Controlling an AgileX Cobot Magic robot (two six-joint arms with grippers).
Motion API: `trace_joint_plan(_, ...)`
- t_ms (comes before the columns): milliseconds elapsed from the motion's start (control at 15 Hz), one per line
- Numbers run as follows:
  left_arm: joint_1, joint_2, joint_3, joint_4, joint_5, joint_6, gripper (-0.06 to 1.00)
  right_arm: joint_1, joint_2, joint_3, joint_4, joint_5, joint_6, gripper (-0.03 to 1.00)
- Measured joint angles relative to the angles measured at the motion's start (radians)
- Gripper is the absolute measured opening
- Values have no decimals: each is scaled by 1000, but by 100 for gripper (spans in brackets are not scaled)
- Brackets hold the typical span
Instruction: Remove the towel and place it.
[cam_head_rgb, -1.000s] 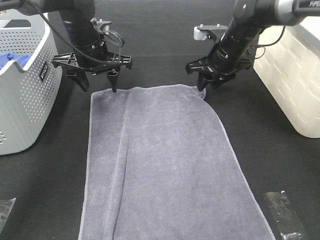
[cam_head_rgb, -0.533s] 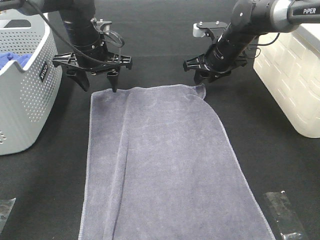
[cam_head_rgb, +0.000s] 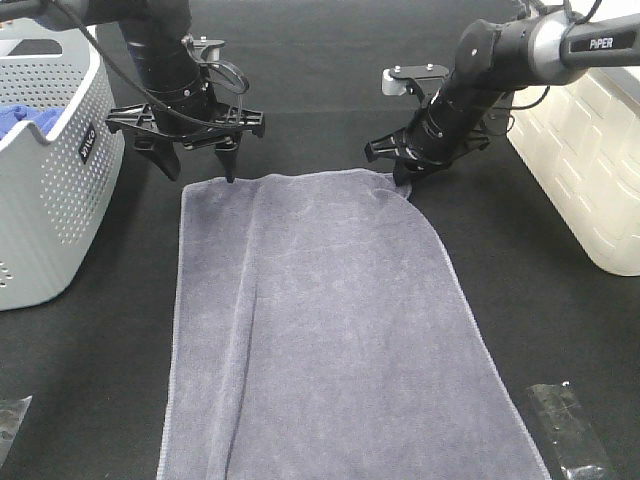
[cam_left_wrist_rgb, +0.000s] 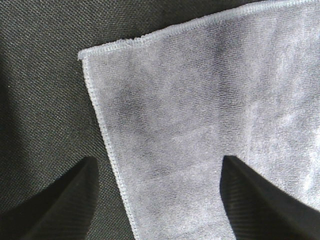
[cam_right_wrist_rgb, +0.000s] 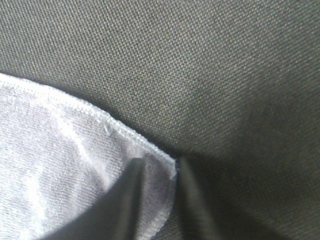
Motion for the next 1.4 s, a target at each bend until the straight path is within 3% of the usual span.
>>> trace_joint_plan(133, 0, 0, 0, 0, -2, 0, 66, 0, 6, 0, 1, 4, -1, 1)
trace_joint_plan(400, 0, 0, 0, 15, -2, 0, 66, 0, 6, -57, -44, 72, 0, 0)
trace_joint_plan(600, 0, 1, 0, 94, -3, -27, 66, 0, 6, -176, -159, 203, 47, 0)
trace_joint_plan(800, 1, 27, -3, 133, -28, -68, 66, 0, 6, -207, -201, 236, 63, 0)
trace_joint_plan(1400, 65, 142, -40, 51, -102, -110, 61, 0, 6, -207, -205, 246, 64, 0)
